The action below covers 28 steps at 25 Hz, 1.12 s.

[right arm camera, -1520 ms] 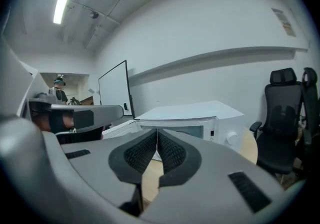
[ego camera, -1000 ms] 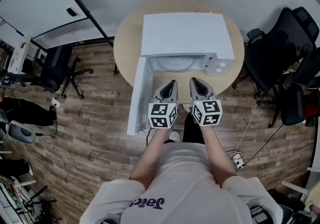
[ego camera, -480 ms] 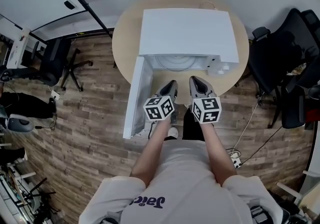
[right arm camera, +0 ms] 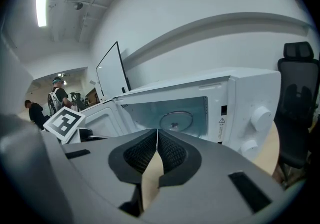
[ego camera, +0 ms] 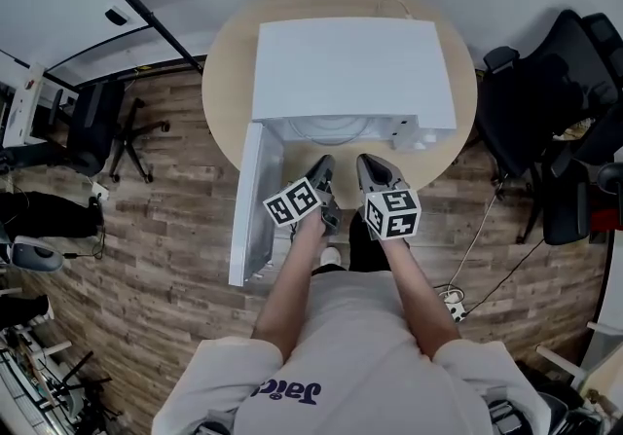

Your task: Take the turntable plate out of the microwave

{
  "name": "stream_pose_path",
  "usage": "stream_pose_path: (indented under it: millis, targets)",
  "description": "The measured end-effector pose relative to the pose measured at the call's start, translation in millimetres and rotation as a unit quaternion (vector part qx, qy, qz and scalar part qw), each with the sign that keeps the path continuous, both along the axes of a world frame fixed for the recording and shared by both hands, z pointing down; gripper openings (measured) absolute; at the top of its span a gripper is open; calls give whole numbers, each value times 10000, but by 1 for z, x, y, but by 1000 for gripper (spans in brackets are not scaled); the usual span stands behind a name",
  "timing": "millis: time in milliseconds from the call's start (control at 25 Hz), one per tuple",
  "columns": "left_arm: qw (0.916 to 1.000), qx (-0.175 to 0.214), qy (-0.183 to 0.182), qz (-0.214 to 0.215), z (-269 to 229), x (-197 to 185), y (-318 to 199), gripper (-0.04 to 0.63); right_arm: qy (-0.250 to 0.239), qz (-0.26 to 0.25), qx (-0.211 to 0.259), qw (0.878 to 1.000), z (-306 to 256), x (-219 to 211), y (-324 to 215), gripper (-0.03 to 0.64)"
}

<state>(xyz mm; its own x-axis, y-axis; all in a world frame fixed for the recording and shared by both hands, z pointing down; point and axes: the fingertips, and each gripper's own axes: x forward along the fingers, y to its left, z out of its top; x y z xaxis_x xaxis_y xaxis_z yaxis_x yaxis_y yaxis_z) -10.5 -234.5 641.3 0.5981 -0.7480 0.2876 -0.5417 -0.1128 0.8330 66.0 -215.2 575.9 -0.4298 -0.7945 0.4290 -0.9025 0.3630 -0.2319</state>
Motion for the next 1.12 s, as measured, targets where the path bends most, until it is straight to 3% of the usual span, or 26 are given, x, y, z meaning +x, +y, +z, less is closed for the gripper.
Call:
stream_pose_path:
  millis: [240,360,480,680,800,920,1120]
  targets:
    - [9954,-482,761,-311,38,1,-9,18,20,44,-104,9999,6,8,-8,18]
    - [9849,-740,1491,-477,54,4,-15,33,62,12,-143,9999,10,8,-9,18]
    - [9717,-1004,2014,-723,71,4,-21,128,98,-38,-193,9998,14,7,-10,18]
    - [9615,-1205,2294,-918,89,5,-33,188,150,-85,-258,9995,20,6,-15,18]
    - [9596,-1251,2365,-872,94,10,-41,217,113,-76,-305,9994,23,5,-17,18]
    - [9567,-1310,2410,-972,101,11,-49,221,-37,-67,-303,9995,19,3,-20,18]
    - [9440,-1408,2675,-1322,109,6,-65,219,-47,-110,-202,9997,13,2,-25,18]
